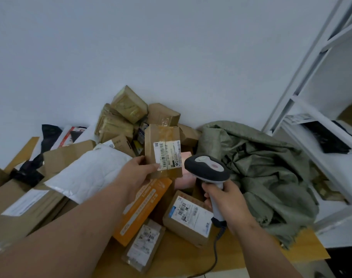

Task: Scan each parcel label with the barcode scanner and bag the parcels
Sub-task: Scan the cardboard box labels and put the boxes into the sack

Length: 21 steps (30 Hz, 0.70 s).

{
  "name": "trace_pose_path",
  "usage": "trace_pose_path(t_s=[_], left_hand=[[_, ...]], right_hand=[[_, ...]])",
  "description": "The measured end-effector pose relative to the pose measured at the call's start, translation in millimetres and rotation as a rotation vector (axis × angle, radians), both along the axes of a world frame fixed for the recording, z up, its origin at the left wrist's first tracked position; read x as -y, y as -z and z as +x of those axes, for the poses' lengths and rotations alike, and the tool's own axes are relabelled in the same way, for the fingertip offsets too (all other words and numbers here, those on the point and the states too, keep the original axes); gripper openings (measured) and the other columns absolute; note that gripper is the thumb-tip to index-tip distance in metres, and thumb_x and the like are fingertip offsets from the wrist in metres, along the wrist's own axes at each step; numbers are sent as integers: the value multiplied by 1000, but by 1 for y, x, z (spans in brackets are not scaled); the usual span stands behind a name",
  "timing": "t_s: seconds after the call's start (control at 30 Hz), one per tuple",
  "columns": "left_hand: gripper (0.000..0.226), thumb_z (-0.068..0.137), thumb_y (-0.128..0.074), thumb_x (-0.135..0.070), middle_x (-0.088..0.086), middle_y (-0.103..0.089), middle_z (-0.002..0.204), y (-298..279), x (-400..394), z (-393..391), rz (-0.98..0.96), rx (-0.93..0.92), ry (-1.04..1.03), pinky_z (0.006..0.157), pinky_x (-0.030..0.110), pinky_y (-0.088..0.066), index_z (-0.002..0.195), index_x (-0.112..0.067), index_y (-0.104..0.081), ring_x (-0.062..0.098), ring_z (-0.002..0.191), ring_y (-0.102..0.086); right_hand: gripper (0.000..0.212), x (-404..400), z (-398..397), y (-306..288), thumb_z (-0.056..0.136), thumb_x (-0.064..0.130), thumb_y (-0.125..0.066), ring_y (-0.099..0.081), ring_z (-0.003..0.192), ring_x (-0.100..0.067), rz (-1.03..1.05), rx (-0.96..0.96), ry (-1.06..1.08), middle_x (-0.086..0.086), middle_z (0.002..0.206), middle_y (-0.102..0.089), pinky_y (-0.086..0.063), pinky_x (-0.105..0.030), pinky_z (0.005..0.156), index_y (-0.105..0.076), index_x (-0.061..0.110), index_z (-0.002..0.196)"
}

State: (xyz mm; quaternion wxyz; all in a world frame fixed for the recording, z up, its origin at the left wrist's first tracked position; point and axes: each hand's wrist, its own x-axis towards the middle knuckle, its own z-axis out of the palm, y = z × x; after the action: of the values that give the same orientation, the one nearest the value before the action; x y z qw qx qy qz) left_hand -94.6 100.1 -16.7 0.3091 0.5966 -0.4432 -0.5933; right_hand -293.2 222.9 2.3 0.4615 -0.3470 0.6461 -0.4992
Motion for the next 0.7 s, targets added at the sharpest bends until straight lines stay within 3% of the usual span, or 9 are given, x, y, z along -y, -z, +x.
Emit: trace_pose_path(t_s=[0.13,0.27,0.43,0.5,0.7], left_hand=[[65,85,-74,-30,2,-68,116,-5,5,10,-43,82,20,85,39,-56,143,-22,-46,20,97,-68],[62,86,-72,-33,3,-70,111,-10,11,16,-27,74,16,92,48,-54,142,-26,-46,25,100,-68],[57,87,-71,-35,4,-66,115,-14,15,16,-16,101,31,99,46,-50,140,-26,-50,25,109,-61],[57,87,-71,-36,3,-67,113,-14,17,15,-10,115,47,98,45,-51,139,-27,-51,25,107,-63],[55,83,-71,-44,4,-70,110,-10,20,7,4,163,68,96,48,-52,133,-30,-56,28,105,-66]], right_hand=[[19,0,-2,3,93,13,-66,-64,63,0,-39,-149,-56,12,69,-69,-48,-20,60,-63,30,99],[25,-1,-3,0,95,7,-63,-62,61,10,-80,-223,-151,23,63,-68,-45,-10,54,-62,31,96],[26,5,-4,1,90,14,-67,-59,53,-1,-25,-319,-196,7,70,-70,-45,-19,51,-64,32,107],[30,7,-6,1,89,15,-68,-60,54,0,-23,-344,-217,8,71,-70,-45,-17,51,-63,34,111],[25,14,-17,0,88,18,-69,-62,57,1,-41,-404,-263,21,70,-68,-45,-16,51,-60,40,95]])
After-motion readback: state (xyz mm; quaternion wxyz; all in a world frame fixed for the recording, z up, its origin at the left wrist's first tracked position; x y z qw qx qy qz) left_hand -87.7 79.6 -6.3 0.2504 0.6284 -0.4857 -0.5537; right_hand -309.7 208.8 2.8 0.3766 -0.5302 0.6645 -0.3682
